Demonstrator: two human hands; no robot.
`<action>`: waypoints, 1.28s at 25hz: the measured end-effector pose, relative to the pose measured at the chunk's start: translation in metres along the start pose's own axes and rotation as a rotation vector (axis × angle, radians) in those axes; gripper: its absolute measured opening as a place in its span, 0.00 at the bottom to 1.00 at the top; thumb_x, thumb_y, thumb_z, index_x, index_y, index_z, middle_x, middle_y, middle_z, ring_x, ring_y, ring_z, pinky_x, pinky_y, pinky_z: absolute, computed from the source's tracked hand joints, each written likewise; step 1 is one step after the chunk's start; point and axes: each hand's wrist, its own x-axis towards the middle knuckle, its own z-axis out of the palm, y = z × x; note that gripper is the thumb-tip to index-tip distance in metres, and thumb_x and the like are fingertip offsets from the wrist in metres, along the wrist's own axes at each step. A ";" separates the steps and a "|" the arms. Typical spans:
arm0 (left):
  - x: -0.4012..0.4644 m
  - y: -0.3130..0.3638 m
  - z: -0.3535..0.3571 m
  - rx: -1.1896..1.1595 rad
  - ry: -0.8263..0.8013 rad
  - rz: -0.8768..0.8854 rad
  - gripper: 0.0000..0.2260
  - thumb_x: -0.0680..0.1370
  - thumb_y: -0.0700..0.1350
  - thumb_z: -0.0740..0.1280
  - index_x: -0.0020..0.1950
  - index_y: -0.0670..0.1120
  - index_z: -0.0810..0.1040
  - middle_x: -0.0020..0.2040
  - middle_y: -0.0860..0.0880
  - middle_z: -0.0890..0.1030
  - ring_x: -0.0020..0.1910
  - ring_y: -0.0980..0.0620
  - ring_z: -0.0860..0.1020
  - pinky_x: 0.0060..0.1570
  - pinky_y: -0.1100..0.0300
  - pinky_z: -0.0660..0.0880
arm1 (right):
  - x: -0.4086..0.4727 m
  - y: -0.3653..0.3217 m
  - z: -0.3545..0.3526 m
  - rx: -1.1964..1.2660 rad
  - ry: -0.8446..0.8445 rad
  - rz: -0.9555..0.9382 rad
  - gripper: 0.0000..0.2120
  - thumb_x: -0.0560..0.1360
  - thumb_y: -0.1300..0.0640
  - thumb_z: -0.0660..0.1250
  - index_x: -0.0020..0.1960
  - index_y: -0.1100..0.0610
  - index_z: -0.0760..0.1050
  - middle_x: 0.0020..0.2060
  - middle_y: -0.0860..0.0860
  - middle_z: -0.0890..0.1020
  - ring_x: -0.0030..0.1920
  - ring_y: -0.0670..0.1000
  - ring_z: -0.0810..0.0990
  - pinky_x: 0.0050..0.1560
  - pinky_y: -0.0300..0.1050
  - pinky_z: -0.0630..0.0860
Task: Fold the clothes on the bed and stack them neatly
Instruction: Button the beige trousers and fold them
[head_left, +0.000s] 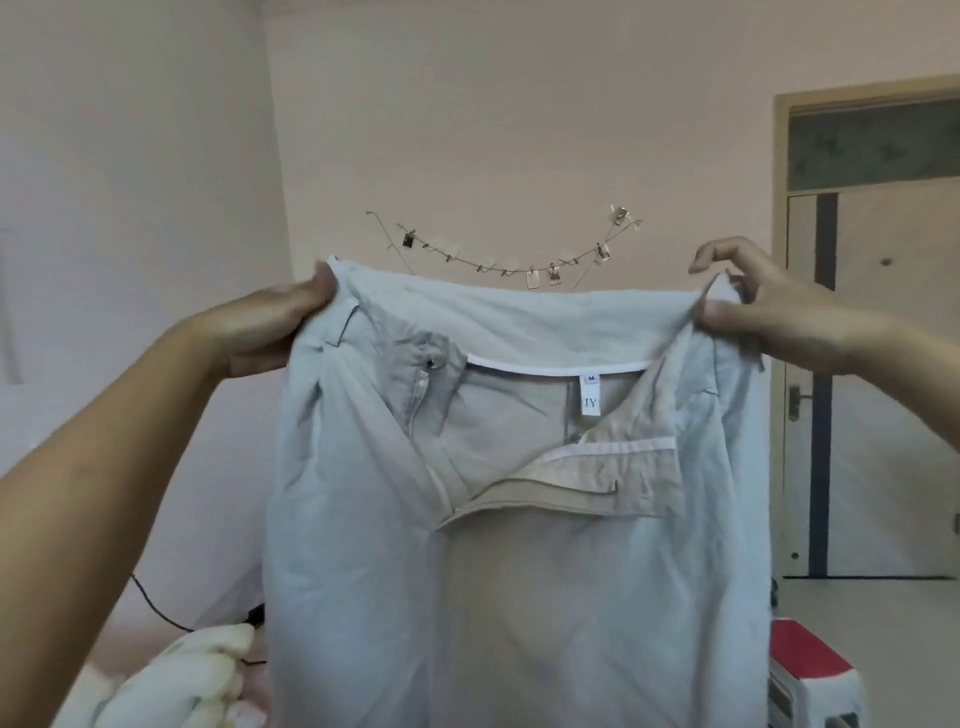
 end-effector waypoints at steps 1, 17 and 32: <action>-0.004 0.005 -0.004 0.115 -0.013 -0.007 0.23 0.85 0.58 0.49 0.72 0.49 0.72 0.70 0.48 0.78 0.68 0.50 0.77 0.72 0.48 0.68 | 0.002 0.001 -0.002 -0.124 -0.001 -0.027 0.09 0.80 0.61 0.69 0.53 0.56 0.69 0.41 0.54 0.70 0.36 0.52 0.68 0.33 0.51 0.68; -0.048 0.010 0.004 -0.065 -0.081 0.154 0.50 0.53 0.58 0.86 0.66 0.37 0.71 0.53 0.42 0.84 0.49 0.47 0.84 0.48 0.54 0.83 | 0.037 0.024 -0.042 0.079 0.154 0.030 0.14 0.77 0.40 0.70 0.48 0.50 0.74 0.42 0.54 0.79 0.38 0.50 0.78 0.40 0.45 0.77; -0.057 -0.093 0.069 0.167 0.242 -0.043 0.18 0.85 0.55 0.60 0.57 0.41 0.79 0.48 0.42 0.83 0.45 0.47 0.80 0.45 0.55 0.76 | -0.036 0.127 0.013 0.110 0.101 0.274 0.21 0.72 0.34 0.73 0.50 0.48 0.73 0.46 0.54 0.81 0.43 0.53 0.79 0.42 0.49 0.78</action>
